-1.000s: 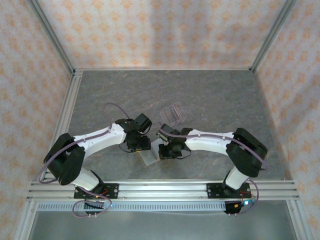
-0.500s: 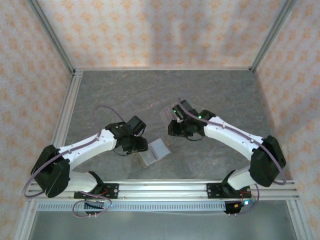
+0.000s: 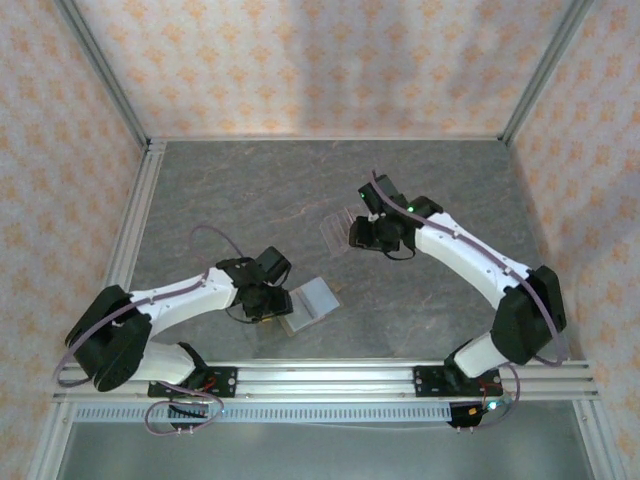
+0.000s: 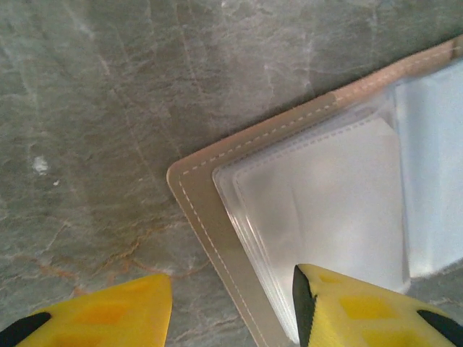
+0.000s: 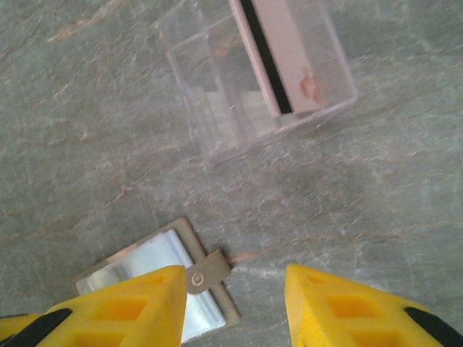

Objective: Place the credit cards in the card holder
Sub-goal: Rotate the card holder at the bottom-center of the table, then move the card holder to the center of the table.

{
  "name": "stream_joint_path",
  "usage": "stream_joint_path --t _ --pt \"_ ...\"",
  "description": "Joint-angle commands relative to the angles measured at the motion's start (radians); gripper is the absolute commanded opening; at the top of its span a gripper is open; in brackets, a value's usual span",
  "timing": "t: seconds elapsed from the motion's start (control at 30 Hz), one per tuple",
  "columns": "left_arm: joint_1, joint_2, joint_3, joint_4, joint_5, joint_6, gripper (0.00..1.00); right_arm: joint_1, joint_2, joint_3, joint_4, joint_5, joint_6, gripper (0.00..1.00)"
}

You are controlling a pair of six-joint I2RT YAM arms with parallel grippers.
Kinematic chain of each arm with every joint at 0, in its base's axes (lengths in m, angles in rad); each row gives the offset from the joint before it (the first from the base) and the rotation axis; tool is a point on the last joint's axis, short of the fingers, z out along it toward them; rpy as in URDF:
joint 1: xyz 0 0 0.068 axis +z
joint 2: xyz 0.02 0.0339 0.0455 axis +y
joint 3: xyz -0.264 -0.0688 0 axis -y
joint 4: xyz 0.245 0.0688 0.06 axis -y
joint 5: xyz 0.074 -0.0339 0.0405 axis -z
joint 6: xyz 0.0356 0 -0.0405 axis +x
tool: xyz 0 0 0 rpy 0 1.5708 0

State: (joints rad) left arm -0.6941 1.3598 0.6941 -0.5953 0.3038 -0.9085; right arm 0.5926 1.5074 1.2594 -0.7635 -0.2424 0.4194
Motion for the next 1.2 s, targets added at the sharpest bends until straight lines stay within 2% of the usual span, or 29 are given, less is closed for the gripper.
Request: stream_joint_path --t 0.0,0.17,0.33,0.63,0.97,1.17 --pt "-0.004 0.025 0.030 0.031 -0.017 -0.011 0.49 -0.029 0.053 0.071 -0.067 0.061 -0.055 0.40" --pt "-0.003 0.062 0.046 0.037 -0.030 0.003 0.48 -0.033 0.162 0.178 -0.111 0.090 -0.108 0.38" --pt "-0.003 0.096 0.080 0.038 -0.050 0.015 0.49 -0.033 0.253 0.265 -0.160 0.116 -0.165 0.31" --pt "-0.003 0.151 0.136 0.063 -0.058 0.033 0.48 -0.034 0.323 0.332 -0.270 0.129 -0.302 0.31" --pt "-0.004 0.043 0.147 -0.016 -0.101 0.048 0.48 -0.034 0.394 0.410 -0.330 0.093 -0.361 0.19" --pt "-0.003 0.008 0.177 -0.045 -0.113 0.051 0.48 -0.034 0.408 0.436 -0.336 0.056 -0.385 0.21"
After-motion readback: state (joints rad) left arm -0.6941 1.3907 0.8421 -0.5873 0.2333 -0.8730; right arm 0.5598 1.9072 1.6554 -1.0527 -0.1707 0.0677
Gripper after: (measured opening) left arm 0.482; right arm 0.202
